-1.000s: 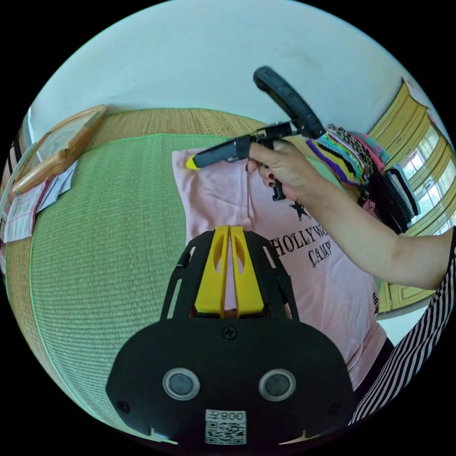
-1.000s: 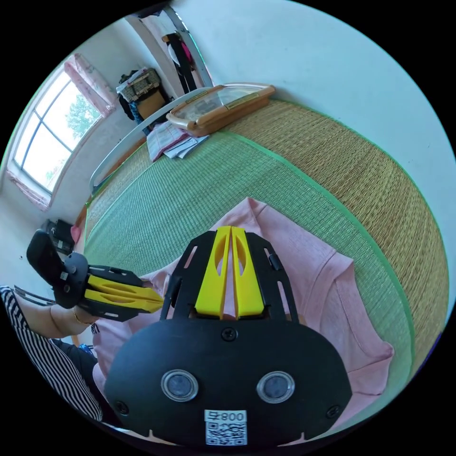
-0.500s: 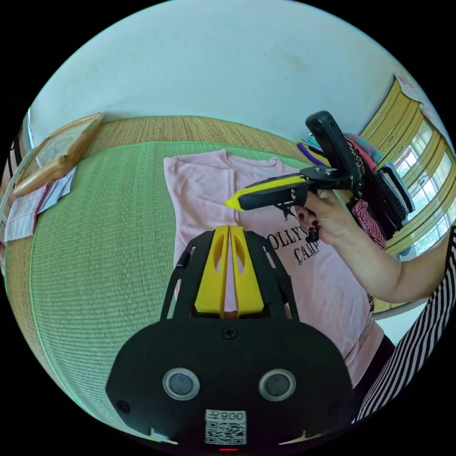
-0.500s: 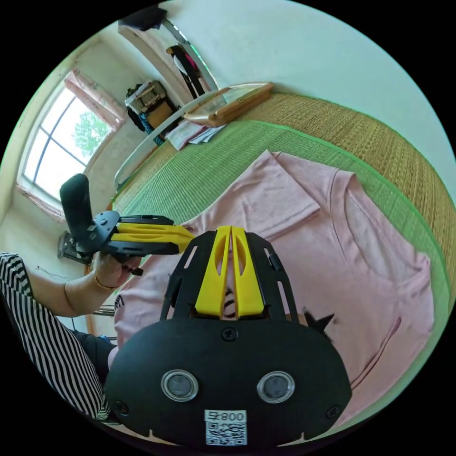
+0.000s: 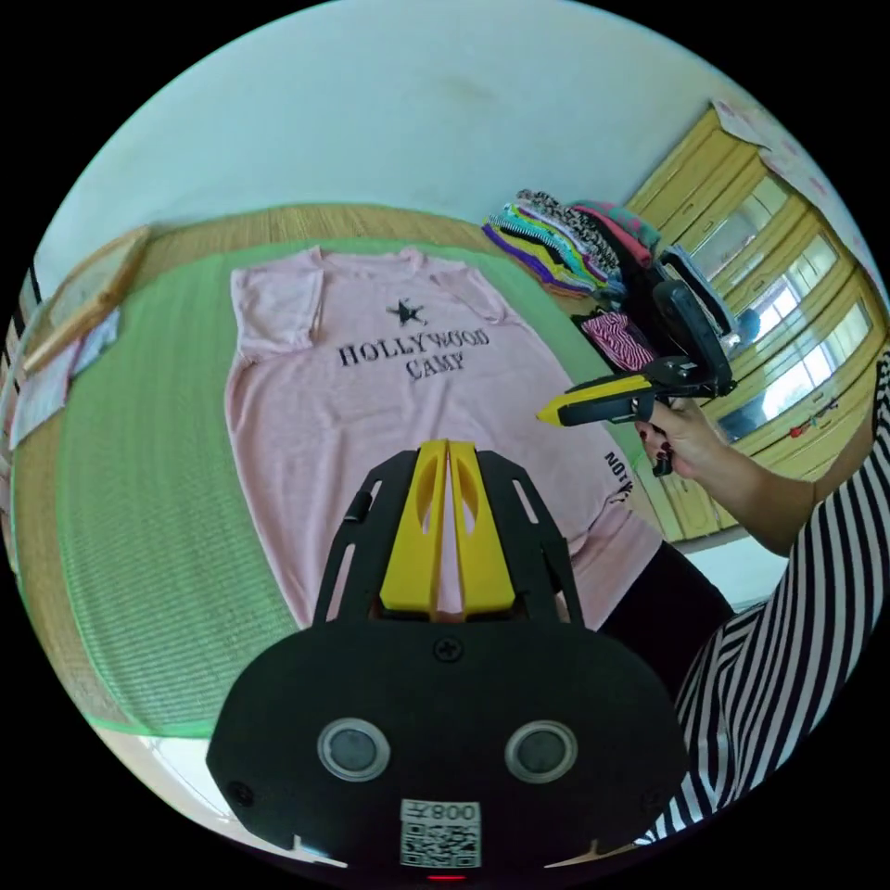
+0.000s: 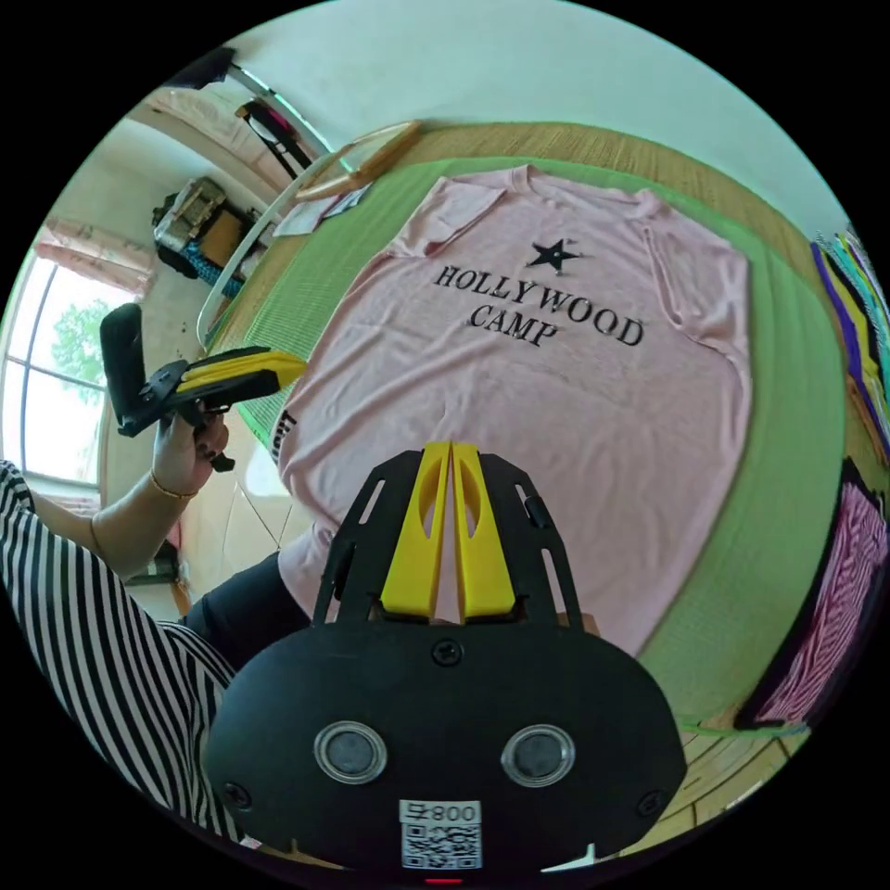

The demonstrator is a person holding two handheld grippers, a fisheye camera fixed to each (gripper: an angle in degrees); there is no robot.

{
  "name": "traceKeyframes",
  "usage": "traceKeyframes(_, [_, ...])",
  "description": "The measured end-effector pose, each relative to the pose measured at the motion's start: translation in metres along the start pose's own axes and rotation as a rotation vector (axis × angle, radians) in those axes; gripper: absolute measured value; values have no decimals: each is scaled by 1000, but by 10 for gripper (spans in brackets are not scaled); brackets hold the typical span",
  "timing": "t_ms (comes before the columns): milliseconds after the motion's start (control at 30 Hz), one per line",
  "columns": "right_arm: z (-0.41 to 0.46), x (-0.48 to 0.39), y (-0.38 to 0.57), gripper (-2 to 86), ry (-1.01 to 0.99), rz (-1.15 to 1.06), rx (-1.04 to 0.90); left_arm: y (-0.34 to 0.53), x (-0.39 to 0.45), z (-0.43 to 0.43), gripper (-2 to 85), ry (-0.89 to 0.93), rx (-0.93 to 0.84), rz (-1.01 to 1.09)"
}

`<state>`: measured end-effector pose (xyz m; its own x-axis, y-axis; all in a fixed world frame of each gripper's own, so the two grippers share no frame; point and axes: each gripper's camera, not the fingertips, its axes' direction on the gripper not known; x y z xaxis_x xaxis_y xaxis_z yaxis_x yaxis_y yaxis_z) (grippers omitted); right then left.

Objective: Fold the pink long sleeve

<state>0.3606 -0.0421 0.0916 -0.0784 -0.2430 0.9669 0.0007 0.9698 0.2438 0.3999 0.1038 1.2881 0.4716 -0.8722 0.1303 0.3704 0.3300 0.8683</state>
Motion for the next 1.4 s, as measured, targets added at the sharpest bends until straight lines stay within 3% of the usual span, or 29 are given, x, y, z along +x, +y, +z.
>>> traceKeyframes(200, [-118,-67,127,1,246,-46,297,57,88,-90,5,-289,327,175])
traceKeyframes(367, [-193,-115,250,1,421,-64,551,107,130,-133,13,-189,481,216])
traceKeyframes(533, [-228,-126,350,1,421,-15,671,166,159,-160,17,19,631,251])
traceKeyframes(767, [-259,-140,476,5,409,-62,812,228,187,-182,18,44,821,430])
traceKeyframes(967, [-230,-120,550,27,345,-52,746,258,164,-166,24,-51,744,347])
traceKeyframes(1167, [-168,-50,614,56,209,102,637,300,86,-108,37,-84,527,93])
traceKeyframes(1400, [-78,54,677,72,14,345,489,363,-20,-17,42,119,215,-261])
